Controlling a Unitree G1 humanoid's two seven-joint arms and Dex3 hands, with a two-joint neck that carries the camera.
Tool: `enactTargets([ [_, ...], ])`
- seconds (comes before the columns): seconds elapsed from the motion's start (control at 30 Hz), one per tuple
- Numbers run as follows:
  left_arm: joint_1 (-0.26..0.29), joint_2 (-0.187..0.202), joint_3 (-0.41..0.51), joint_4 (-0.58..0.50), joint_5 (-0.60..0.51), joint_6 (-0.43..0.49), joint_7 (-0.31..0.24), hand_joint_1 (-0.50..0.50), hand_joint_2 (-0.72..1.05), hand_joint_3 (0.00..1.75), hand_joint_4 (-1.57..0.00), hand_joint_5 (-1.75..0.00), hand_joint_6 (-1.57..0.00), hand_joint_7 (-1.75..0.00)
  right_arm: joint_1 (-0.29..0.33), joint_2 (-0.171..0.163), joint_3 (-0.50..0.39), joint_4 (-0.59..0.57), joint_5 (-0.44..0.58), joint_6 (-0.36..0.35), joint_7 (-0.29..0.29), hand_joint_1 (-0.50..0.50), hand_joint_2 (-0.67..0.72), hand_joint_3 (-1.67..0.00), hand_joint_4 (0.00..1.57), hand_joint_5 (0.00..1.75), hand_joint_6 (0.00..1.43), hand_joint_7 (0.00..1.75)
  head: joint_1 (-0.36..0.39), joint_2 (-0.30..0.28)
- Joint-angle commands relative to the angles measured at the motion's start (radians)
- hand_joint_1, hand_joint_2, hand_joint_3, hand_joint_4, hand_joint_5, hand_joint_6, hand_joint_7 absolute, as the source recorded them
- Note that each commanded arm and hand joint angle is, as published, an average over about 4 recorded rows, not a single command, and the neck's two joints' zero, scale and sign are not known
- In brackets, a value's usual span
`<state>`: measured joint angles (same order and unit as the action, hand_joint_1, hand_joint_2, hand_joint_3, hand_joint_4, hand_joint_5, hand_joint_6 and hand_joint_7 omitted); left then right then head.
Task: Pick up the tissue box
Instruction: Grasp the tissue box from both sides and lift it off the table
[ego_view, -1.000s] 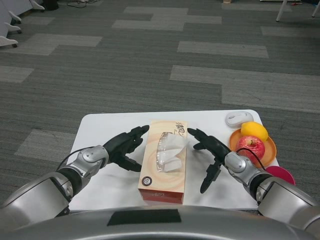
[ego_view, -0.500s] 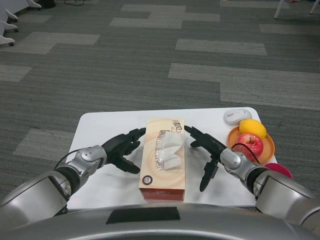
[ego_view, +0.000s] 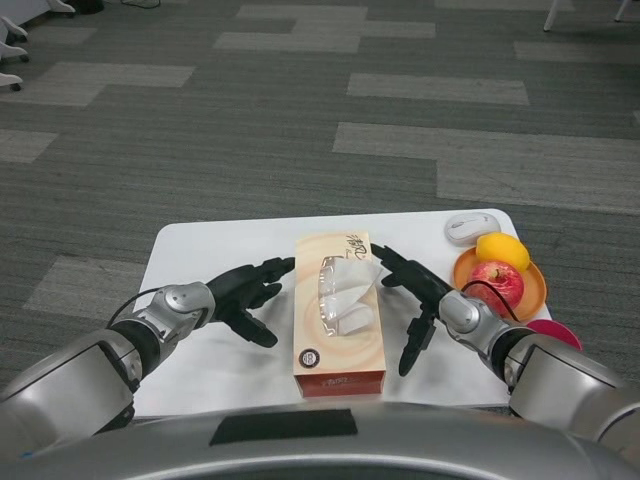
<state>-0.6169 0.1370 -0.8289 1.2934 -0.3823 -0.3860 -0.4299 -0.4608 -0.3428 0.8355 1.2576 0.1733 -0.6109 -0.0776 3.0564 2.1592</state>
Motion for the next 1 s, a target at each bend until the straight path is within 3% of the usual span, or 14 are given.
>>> enactTargets([
  [0.03,-0.009,-0.007,-0.009,0.0,0.01,0.007,-0.017,0.5,1.05,0.09,-0.07,0.0,0.0,0.0,-0.025,0.006,-0.002,-0.007,0.002,-0.006,-0.008,-0.42,0.28,-0.08,0.0,0.78,0.0,0.07,0.001,0.001],
  [0.17,-0.009,-0.01,-0.009,0.0,-0.004,0.005,-0.008,0.5,1.05,0.09,-0.07,0.0,0.0,0.0,-0.027,0.007,-0.003,-0.009,0.006,-0.006,-0.019,-0.42,0.34,-0.08,0.0,0.78,0.0,0.07,0.002,0.0],
  [0.37,-0.009,-0.017,-0.01,0.003,-0.033,-0.003,0.017,0.5,0.96,0.09,-0.07,0.0,0.0,0.0,-0.027,0.008,-0.006,-0.01,0.012,-0.006,-0.04,-0.42,0.34,-0.08,0.0,0.75,0.0,0.07,0.001,0.003],
  [0.47,-0.009,-0.022,-0.011,0.003,-0.074,-0.01,0.041,0.5,0.96,0.09,-0.1,0.0,0.0,0.0,-0.029,0.008,-0.01,-0.01,0.02,-0.006,-0.059,-0.42,0.34,-0.08,0.0,0.68,0.0,0.07,-0.001,0.005],
  [1.0,-0.009,-0.046,-0.026,0.004,-0.201,-0.016,0.112,0.5,0.96,0.09,-0.04,0.0,0.0,0.0,-0.029,0.011,-0.039,-0.01,0.036,-0.007,-0.147,-0.46,0.34,-0.08,0.0,0.68,0.0,0.07,-0.007,0.005],
])
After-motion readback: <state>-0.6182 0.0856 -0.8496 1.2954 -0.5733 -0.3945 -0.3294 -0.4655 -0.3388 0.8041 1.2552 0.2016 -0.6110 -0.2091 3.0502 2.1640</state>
